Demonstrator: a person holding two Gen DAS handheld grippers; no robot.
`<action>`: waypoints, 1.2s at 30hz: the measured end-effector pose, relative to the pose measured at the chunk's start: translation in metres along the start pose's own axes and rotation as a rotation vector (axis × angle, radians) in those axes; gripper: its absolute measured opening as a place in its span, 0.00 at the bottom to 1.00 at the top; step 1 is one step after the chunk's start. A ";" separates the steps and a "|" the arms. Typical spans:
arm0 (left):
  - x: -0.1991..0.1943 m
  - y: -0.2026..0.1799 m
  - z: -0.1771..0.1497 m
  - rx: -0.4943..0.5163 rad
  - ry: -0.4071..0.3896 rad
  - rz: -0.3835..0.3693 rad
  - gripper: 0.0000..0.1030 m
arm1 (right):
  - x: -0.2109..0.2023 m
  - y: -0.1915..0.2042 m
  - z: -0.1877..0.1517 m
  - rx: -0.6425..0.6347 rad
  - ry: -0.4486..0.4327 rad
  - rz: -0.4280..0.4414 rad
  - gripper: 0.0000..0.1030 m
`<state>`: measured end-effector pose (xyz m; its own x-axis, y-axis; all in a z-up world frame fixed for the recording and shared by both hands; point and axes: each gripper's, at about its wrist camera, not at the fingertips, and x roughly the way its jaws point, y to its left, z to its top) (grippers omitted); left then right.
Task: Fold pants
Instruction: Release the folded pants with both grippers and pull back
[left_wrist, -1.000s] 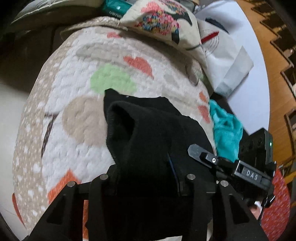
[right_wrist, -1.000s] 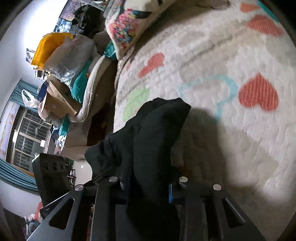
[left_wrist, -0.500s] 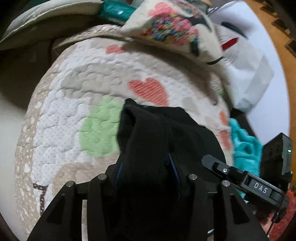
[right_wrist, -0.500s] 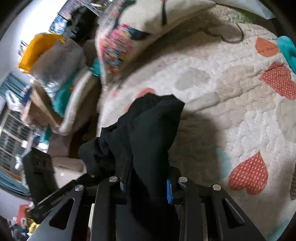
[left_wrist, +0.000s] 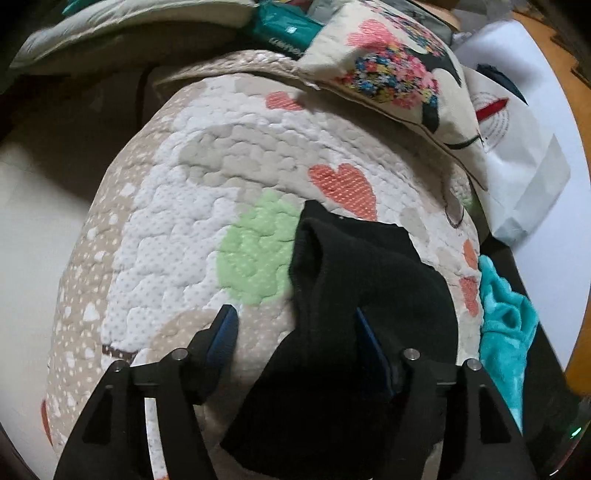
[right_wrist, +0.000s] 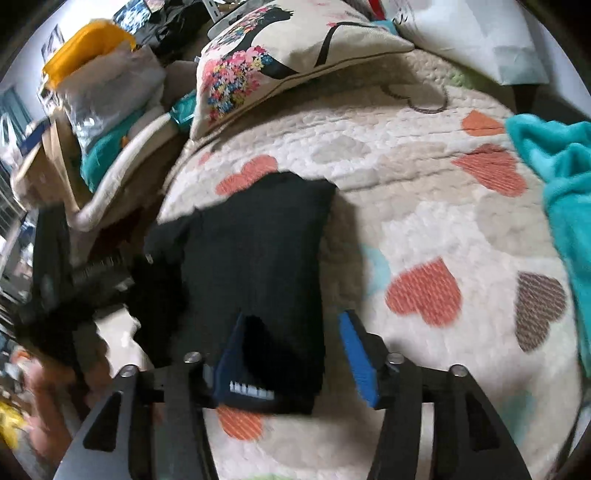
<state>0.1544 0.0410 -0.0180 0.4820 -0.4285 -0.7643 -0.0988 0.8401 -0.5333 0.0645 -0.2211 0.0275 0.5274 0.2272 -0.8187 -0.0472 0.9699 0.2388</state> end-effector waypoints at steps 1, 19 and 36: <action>-0.001 0.004 0.000 -0.024 0.014 -0.017 0.64 | 0.004 -0.003 -0.004 0.013 0.021 -0.009 0.67; -0.092 -0.019 -0.086 0.272 -0.192 0.241 0.64 | -0.073 0.002 -0.083 0.029 -0.076 -0.055 0.67; -0.251 -0.112 -0.215 0.500 -0.748 0.417 1.00 | -0.122 -0.009 -0.105 0.075 -0.207 -0.019 0.69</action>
<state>-0.1422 -0.0172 0.1554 0.9346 0.1095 -0.3385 -0.0903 0.9933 0.0721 -0.0886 -0.2478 0.0700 0.6909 0.1785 -0.7005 0.0235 0.9630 0.2686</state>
